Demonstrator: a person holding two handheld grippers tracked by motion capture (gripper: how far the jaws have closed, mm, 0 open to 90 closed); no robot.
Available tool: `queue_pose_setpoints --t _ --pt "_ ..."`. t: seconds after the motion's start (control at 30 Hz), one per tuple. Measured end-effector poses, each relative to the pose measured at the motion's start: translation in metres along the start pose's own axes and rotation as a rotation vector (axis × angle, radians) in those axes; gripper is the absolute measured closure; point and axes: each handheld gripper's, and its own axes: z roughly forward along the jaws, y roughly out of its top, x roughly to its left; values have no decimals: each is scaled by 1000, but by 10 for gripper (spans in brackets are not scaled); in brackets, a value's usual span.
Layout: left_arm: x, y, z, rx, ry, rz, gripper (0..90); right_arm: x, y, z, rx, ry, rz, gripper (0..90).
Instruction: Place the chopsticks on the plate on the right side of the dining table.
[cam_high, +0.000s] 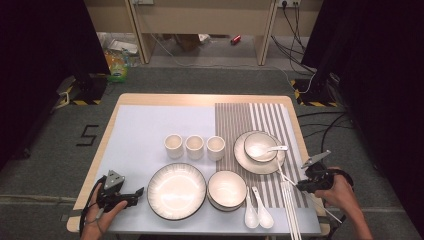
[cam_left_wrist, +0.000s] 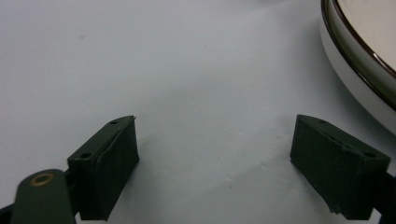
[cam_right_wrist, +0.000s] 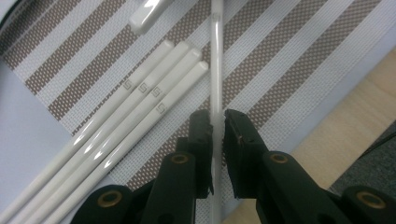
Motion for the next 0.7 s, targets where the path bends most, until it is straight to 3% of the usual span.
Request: queue_pose_setpoints --t 0.2,0.7 --pt "0 0 0 0 0 0 139 -1 1 5 12 10 -40 839" --pt "0 1 -1 14 -7 2 139 -5 3 4 47 21 -194 844"
